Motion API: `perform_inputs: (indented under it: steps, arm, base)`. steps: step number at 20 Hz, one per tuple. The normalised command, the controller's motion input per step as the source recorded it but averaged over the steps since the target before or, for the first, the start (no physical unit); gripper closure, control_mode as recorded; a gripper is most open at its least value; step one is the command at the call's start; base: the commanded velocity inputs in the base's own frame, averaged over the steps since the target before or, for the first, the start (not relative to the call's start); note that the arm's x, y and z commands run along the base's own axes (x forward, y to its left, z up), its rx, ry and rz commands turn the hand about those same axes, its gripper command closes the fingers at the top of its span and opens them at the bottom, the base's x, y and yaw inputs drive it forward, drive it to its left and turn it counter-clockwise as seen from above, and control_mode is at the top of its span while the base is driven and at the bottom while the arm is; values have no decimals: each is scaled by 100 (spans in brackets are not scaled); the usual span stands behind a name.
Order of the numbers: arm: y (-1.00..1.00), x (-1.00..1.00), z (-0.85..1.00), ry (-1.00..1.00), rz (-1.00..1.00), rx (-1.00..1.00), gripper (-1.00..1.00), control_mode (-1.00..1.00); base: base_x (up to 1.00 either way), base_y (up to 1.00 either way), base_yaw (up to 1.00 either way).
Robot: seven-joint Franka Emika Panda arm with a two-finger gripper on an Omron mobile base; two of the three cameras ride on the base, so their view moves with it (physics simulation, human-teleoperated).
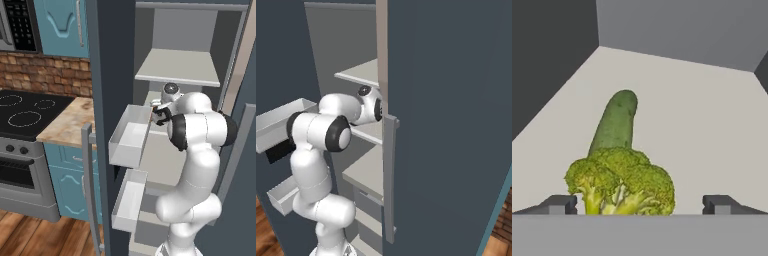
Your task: Take the cucumber and broccoli from the highest rack and move them to the second highest rack where the potato and garlic are located, to maximize freezer space. Close the freezer door after rearranging.
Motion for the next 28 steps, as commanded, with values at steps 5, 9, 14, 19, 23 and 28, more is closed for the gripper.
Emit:
perform_inputs:
  steps: [5,9,14,19,23,28]
  arm:
    - [7,-6,-22,-21,2,0,-100,-100]
    - [36,-7,-23,-46,0,-1,-100,-100]
    - [23,0,-13,-20,0,0,-100,-100]
    - [34,-40,14,-5,0,0,-100,-100]
    - [40,-54,51,0,-5,0,-100,-100]
    - [32,-46,53,0,-7,0,-100,-100]
  base:
    - [0,0,0]
    - [0,0,0]
    - [0,0,0]
    - [0,0,0]
    - [0,0,0]
    - [0,0,0]
